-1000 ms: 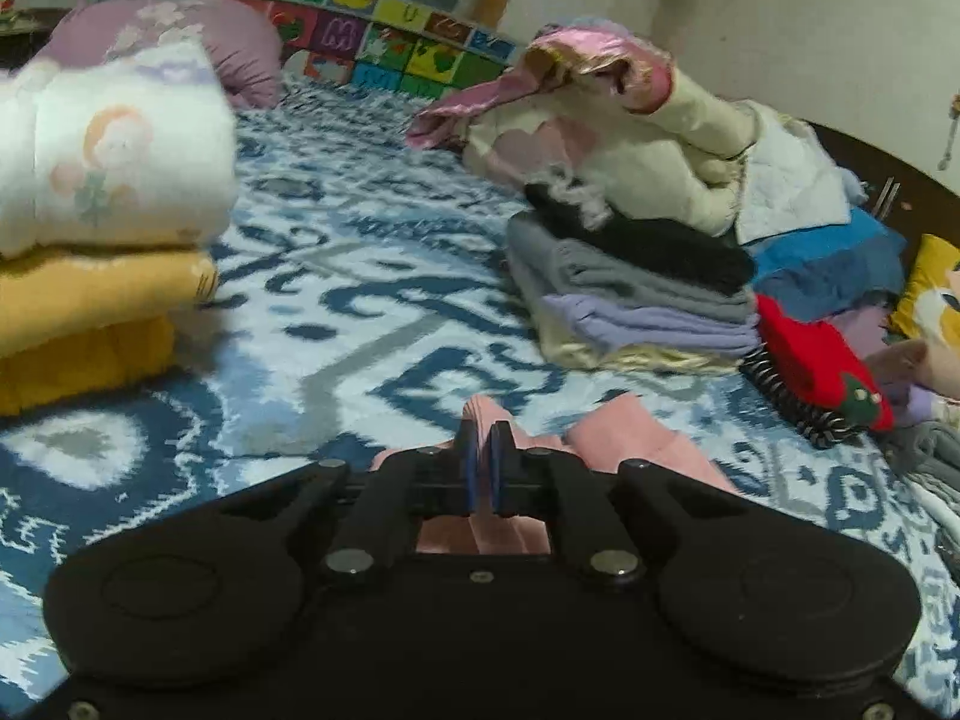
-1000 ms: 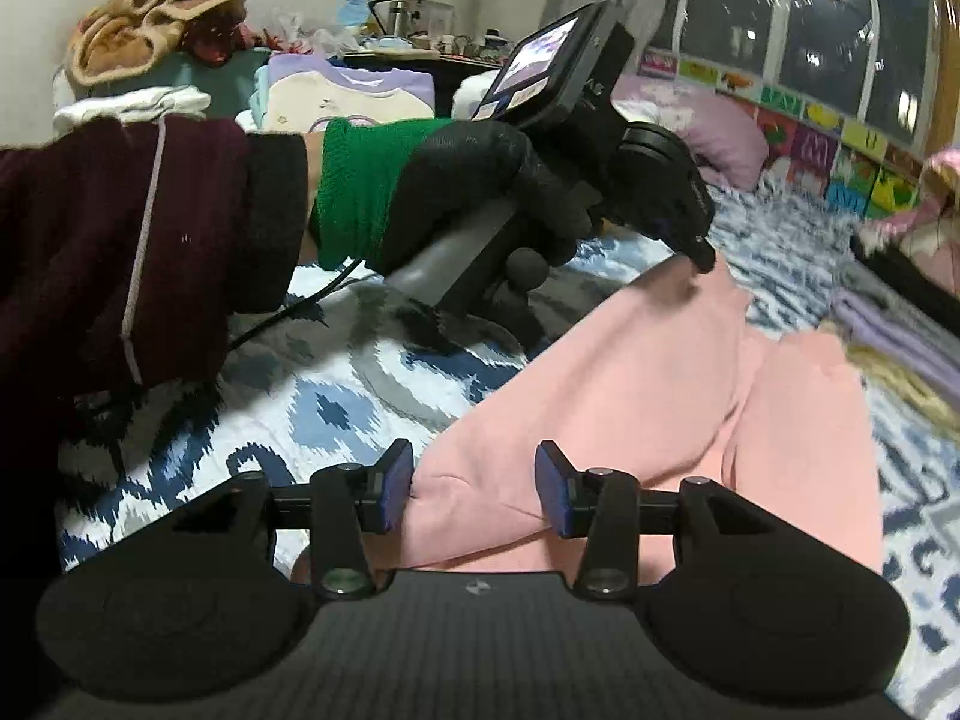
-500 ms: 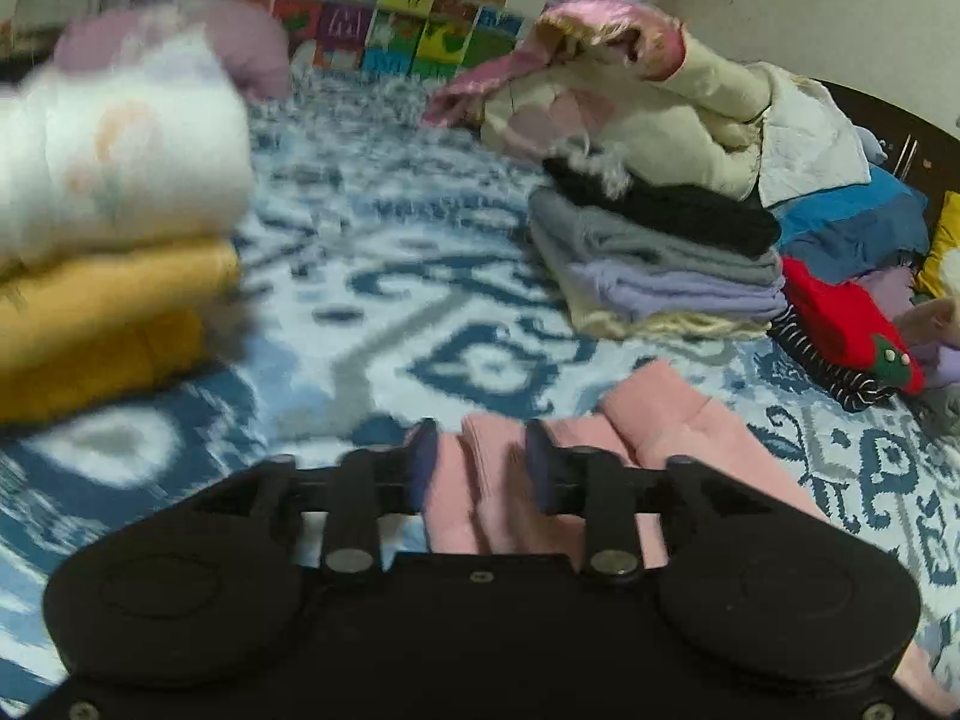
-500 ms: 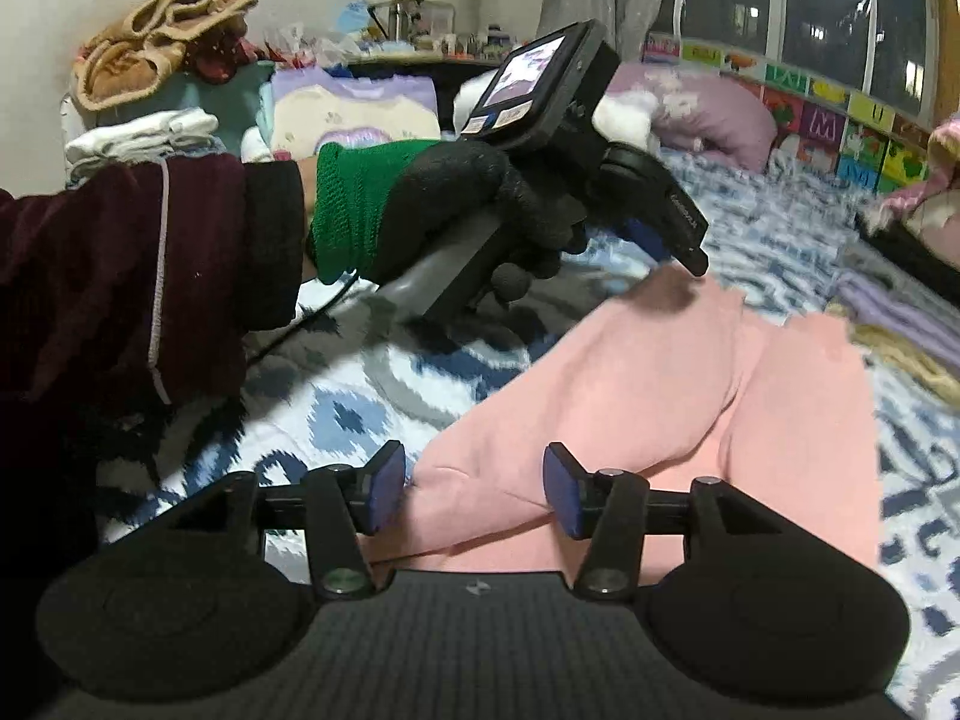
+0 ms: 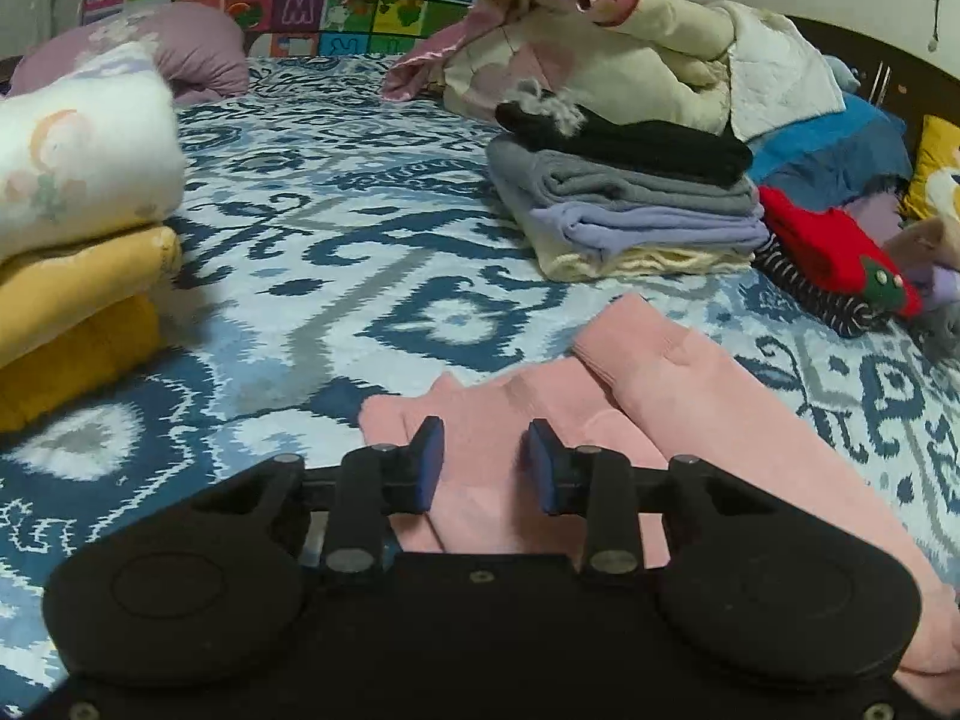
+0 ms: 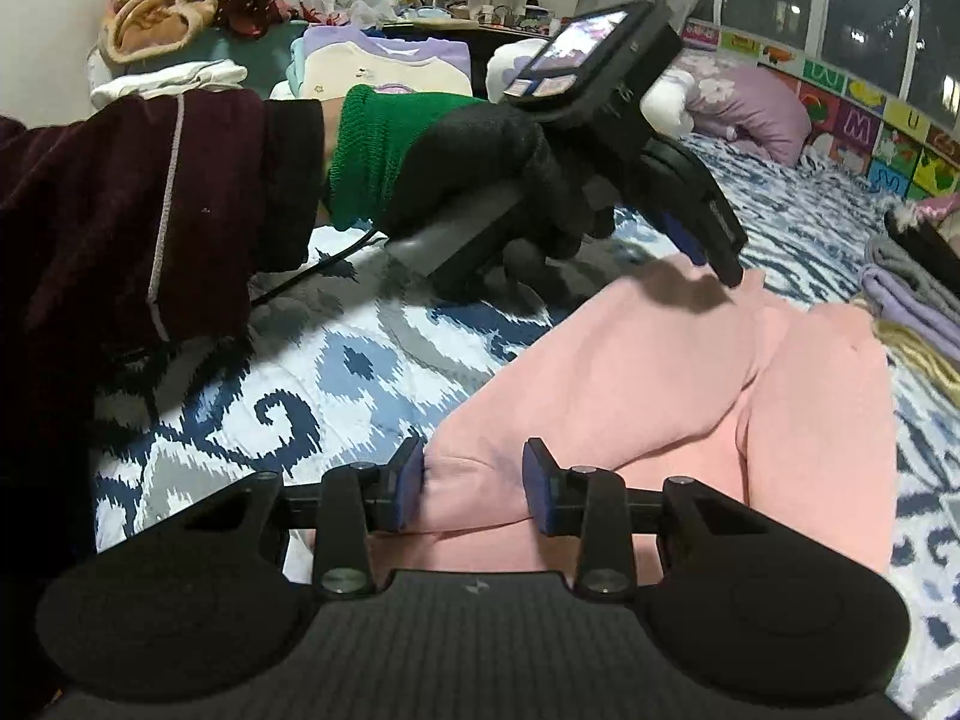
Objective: Fold clothes
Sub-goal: 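Grasp the strip end with the right gripper beside the left gripper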
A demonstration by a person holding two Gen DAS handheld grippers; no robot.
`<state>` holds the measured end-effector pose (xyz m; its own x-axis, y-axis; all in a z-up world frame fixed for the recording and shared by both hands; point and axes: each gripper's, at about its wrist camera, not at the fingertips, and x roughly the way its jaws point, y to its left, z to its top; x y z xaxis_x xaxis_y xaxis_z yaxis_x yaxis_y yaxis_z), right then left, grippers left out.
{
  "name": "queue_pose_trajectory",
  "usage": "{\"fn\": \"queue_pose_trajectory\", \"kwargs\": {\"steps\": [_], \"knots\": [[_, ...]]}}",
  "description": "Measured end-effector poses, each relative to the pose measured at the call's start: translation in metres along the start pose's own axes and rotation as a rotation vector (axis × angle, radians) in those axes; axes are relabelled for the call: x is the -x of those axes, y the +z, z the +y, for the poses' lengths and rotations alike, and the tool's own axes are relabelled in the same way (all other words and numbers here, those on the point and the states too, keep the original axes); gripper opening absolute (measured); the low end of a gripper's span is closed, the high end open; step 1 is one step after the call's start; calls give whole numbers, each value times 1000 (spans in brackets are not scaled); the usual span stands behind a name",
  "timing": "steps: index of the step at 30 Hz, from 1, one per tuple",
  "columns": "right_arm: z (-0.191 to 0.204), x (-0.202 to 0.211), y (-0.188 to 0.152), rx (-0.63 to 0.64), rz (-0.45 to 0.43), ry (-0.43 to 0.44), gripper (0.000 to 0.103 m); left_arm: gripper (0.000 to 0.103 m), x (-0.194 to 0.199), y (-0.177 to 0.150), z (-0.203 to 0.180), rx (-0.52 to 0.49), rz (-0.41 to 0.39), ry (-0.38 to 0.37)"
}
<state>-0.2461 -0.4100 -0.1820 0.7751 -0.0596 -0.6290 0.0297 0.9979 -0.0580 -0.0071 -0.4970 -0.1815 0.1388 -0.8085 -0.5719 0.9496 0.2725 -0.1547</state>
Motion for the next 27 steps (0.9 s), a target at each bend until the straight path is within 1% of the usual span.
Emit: {"fn": "queue_pose_trajectory", "kwargs": {"steps": [3, 5, 7, 8, 10, 12, 14, 16, 18, 19, 20, 25, 27], "knots": [[1, -4, -2, 7, 1, 0, 37, 32, 0, -1, 0, -3, -6, 4], [1, -3, -3, -14, -4, 12, 38, 32, 5, 0, 0, -4, -27, 13], [-2, 9, -1, -43, -36, 34, 40, 31, 13, 1, 0, 6, -52, 29], [-4, 15, 0, -57, -52, 45, 43, 31, 19, 3, 3, 28, -67, 41], [-11, 27, 1, -105, -68, 52, 46, 31, 33, 2, 10, 89, -92, 51], [-19, 37, 0, -156, -75, 33, 46, 31, 46, -3, 16, 169, -104, 63], [-30, 48, -2, -214, -89, 14, 46, 33, 57, -11, 19, 251, -101, 57], [-47, 66, -9, -308, -122, -3, 46, 36, 67, -19, 13, 295, -90, 42], [-67, 82, -23, -417, -147, -35, 48, 49, 79, -30, 5, 341, -81, 27], [-76, 90, -31, -471, -159, -52, 52, 50, 84, -37, 0, 365, -71, 19], [-84, 94, -40, -535, -169, -51, 53, 53, 90, -44, -6, 386, -59, 12], [-124, 110, -91, -858, -217, -37, 53, 54, 119, -80, -31, 484, -10, -4], [-140, 117, -111, -987, -236, -31, 53, 58, 132, -93, -39, 524, -2, -6]]}}
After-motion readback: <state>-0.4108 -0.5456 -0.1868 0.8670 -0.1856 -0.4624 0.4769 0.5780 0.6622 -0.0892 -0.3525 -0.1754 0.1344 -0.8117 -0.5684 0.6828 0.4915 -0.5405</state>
